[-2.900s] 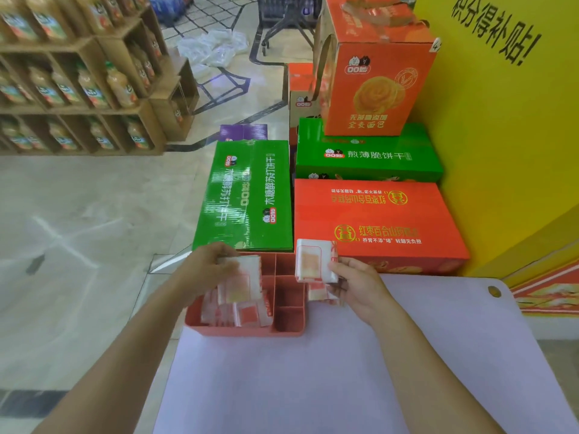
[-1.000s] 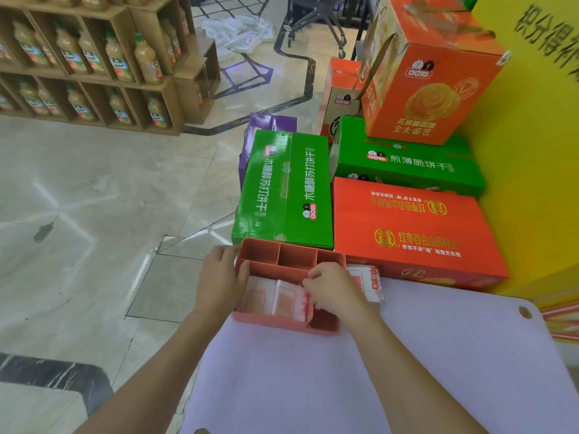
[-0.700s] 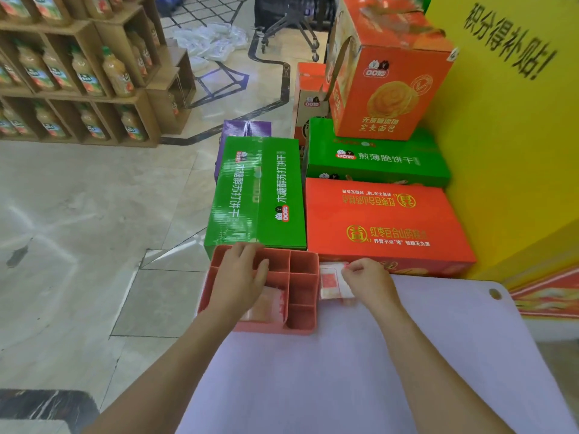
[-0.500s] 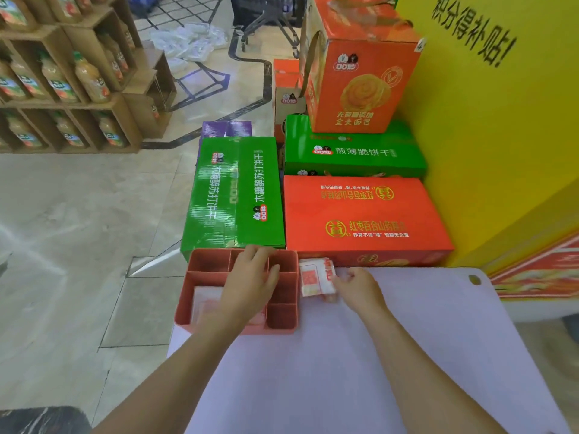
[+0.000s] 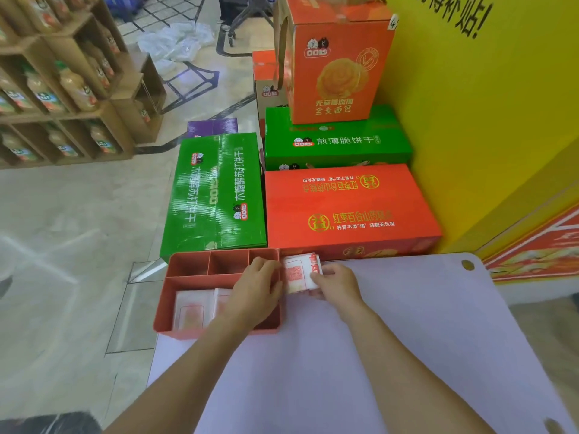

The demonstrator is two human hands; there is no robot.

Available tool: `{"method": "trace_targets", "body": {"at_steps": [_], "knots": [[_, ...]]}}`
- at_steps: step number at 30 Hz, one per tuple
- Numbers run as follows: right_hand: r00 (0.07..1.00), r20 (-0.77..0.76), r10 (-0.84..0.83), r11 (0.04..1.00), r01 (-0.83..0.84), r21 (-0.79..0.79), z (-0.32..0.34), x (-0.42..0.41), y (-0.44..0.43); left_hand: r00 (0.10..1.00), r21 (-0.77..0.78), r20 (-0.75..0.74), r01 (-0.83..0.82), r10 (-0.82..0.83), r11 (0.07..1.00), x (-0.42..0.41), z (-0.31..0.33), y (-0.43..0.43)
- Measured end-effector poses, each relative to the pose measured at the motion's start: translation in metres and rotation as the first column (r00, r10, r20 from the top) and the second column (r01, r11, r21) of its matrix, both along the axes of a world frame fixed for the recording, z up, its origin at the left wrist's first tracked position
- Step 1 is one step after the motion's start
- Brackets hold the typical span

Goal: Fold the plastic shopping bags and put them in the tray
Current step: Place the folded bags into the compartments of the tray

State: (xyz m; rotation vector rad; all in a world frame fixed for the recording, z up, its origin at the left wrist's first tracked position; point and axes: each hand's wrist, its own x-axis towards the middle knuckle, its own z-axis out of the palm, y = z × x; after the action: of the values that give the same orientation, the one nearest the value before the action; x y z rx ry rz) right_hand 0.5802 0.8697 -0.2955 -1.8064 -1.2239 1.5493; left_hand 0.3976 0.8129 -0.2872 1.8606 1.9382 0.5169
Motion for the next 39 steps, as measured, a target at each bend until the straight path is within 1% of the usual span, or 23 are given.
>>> {"method": "trace_targets", "body": {"at_steps": [2,4,6,9,12,16,18,20,22,25,27,28,31,34,35,38,39], "knots": [[0.985,-0.154,-0.072,0.996,0.065,-0.053,0.003,0.009,0.002,1.000,0.030,0.006,-0.014,0.014,0.999,0.003,0.001,-0.001],[0.954,-0.269,-0.133,0.989,0.110,-0.099,0.005,0.021,0.005,0.998,0.063,0.037,-0.054,0.052,0.997,0.008,0.001,-0.002],[0.920,-0.346,-0.185,0.979,0.143,-0.144,0.007,0.034,0.009,0.992,0.053,0.055,-0.115,0.112,0.992,0.016,0.001,-0.001],[0.879,-0.399,-0.262,0.960,0.196,-0.198,0.008,0.052,0.015,0.988,-0.038,0.010,-0.156,0.157,0.987,0.032,-0.001,0.005],[0.855,-0.414,-0.312,0.946,0.241,-0.214,0.006,0.070,0.019,0.992,-0.103,-0.047,-0.119,0.114,0.988,0.054,-0.002,0.013],[0.846,-0.430,-0.314,0.945,0.235,-0.228,0.002,0.087,0.018,0.981,-0.069,-0.194,-0.030,0.016,0.997,0.074,-0.009,0.027],[0.843,-0.438,-0.311,0.946,0.230,-0.229,0.000,0.093,0.018,0.952,-0.068,-0.307,-0.016,-0.006,0.998,0.077,-0.012,0.033],[0.836,-0.451,-0.313,0.946,0.231,-0.229,-0.002,0.098,0.018,0.900,-0.091,-0.436,-0.026,-0.016,0.996,0.080,-0.014,0.039],[0.833,-0.456,-0.312,0.946,0.227,-0.232,-0.004,0.102,0.019,0.868,-0.111,-0.495,-0.025,-0.034,0.993,0.085,-0.016,0.042],[0.836,-0.452,-0.311,0.945,0.223,-0.239,-0.007,0.106,0.020,0.880,-0.066,-0.472,0.024,-0.053,0.998,0.091,-0.022,0.045],[0.835,-0.455,-0.309,0.946,0.220,-0.239,-0.008,0.109,0.020,0.899,-0.025,-0.438,0.023,-0.032,0.999,0.091,-0.030,0.048],[0.835,-0.456,-0.307,0.946,0.218,-0.238,-0.009,0.111,0.021,0.905,-0.011,-0.425,0.000,-0.004,1.000,0.091,-0.035,0.050],[0.833,-0.462,-0.303,0.948,0.214,-0.235,-0.009,0.114,0.021,0.890,-0.036,-0.454,-0.066,0.042,0.997,0.092,-0.043,0.050],[0.836,-0.464,-0.294,0.950,0.202,-0.238,-0.010,0.118,0.021,0.912,-0.085,-0.383,-0.194,0.147,0.977,0.098,-0.042,0.048],[0.837,-0.464,-0.291,0.951,0.198,-0.238,-0.010,0.118,0.021,0.908,-0.084,-0.389,-0.201,0.154,0.976,0.098,-0.044,0.048],[0.837,-0.464,-0.290,0.951,0.198,-0.237,-0.009,0.119,0.021,0.888,-0.095,-0.454,-0.132,0.075,0.987,0.092,-0.051,0.053],[0.838,-0.463,-0.289,0.951,0.197,-0.236,-0.008,0.119,0.021,0.892,-0.082,-0.443,-0.134,0.085,0.987,0.090,-0.052,0.054]]}}
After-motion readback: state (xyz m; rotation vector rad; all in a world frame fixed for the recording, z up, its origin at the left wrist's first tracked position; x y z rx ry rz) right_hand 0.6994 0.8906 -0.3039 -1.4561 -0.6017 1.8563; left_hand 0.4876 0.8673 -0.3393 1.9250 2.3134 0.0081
